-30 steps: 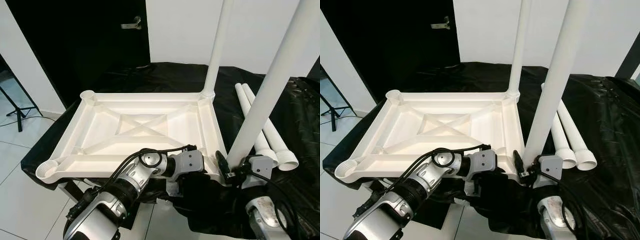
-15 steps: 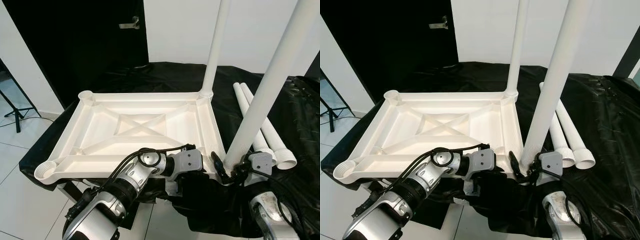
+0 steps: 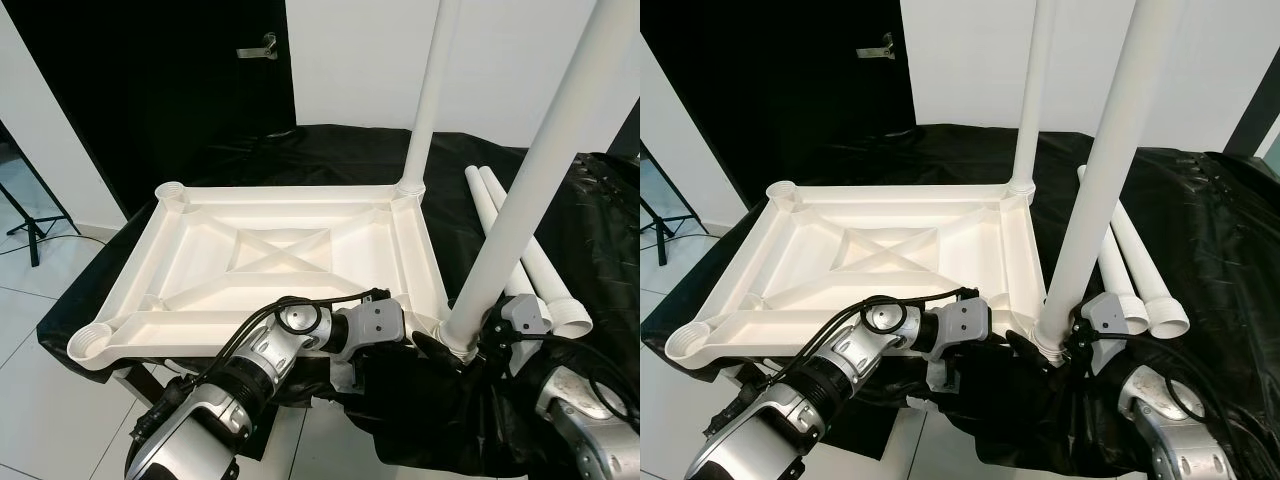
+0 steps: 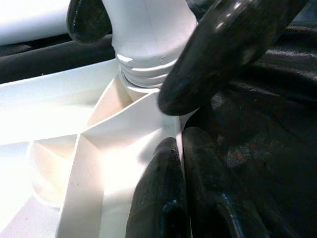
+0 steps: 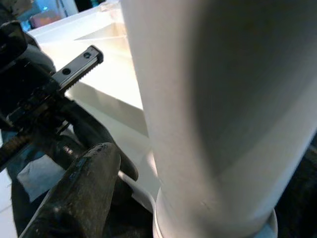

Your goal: Building children table

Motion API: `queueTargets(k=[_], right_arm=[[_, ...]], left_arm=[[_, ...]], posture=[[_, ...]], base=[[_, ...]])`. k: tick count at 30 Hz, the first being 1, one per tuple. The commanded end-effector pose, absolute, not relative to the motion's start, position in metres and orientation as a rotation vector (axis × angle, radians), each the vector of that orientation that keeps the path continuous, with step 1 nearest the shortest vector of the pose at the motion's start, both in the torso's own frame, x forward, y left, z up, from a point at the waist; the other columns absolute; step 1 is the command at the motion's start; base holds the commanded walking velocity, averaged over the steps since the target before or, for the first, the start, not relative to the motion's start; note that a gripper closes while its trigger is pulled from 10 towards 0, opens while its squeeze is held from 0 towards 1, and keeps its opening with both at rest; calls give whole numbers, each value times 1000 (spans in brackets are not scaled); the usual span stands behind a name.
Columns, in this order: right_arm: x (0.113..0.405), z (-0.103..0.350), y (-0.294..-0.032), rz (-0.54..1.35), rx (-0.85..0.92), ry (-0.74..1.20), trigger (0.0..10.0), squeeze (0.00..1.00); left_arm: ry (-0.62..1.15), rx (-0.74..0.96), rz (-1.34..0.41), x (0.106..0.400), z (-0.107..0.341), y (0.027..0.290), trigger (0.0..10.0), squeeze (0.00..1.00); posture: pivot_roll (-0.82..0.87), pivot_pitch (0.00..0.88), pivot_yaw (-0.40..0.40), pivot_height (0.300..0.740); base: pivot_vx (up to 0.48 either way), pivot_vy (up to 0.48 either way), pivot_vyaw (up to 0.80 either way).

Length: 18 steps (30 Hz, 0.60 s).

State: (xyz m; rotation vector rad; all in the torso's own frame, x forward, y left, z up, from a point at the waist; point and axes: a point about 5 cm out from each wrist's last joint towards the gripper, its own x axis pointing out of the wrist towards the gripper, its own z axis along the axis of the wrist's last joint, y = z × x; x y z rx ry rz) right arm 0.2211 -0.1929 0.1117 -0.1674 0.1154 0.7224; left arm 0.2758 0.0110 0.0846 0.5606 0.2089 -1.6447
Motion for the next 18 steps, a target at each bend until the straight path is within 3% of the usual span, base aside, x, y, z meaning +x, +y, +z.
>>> queueTargets(k=[1, 5, 6, 18], right_arm=[[213, 100, -185, 803, -127, 181, 10000, 0], [212, 99, -188, 820, -121, 208, 9765, 0], [212, 99, -189, 823, -115, 211, 0, 0], [207, 92, -182, 779, -92, 206, 0, 0]], left_arm=[[515, 540, -1679, 253, 34, 35, 10000, 0], [515, 538, -1679, 253, 34, 35, 10000, 0], [515, 538, -1679, 253, 34, 35, 10000, 0], [517, 540, -1680, 253, 33, 36, 10000, 0]], posture=[[145, 0, -17, 740], [144, 0, -17, 740], [144, 0, -17, 740], [144, 0, -11, 740]], base=[[0, 0, 0], [0, 0, 0], [0, 0, 0], [0, 0, 0]])
